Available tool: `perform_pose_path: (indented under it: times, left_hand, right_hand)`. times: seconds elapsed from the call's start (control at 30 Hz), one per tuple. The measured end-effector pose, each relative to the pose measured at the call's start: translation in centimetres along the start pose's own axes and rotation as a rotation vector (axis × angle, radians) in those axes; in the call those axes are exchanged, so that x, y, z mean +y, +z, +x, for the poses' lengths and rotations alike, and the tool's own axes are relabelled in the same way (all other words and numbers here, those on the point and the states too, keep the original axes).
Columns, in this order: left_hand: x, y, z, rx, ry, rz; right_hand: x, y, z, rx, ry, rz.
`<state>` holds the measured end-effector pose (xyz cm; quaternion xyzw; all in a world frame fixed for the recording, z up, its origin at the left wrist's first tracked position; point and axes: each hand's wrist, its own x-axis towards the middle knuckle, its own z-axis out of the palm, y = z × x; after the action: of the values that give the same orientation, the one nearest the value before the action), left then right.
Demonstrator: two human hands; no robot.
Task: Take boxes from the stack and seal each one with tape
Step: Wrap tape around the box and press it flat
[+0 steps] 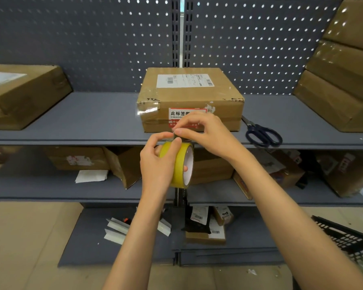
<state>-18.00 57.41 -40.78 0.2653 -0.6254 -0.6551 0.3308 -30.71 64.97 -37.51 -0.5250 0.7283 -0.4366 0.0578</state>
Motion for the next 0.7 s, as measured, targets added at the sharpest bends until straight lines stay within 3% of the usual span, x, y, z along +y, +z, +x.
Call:
perform_pose_path:
  times: [0.17,0.33,0.53,0.7]
  left_hand:
    - [0.2,-0.5,-0.2,-0.026,0.005,0.003]
    - [-0.1,-1.6,-0.2,-0.138,-0.100,0.030]
    - [0.1,-3.4,-0.4,-0.256,-0.084,-0.026]
    - [0.3,-4.6,0.2,-0.178,-0.131,-0.021]
  right_hand:
    - [-0.2,0.6,0.6,0.017,0.056,0.106]
    - [-0.5,1.0,1.8,0.074,0.064,0.112]
    - [-1.4,2.1,2.2,0.055,0.052,0.130]
    - [-3.8,2.3,2.8,0.112,-0.051,0.194]
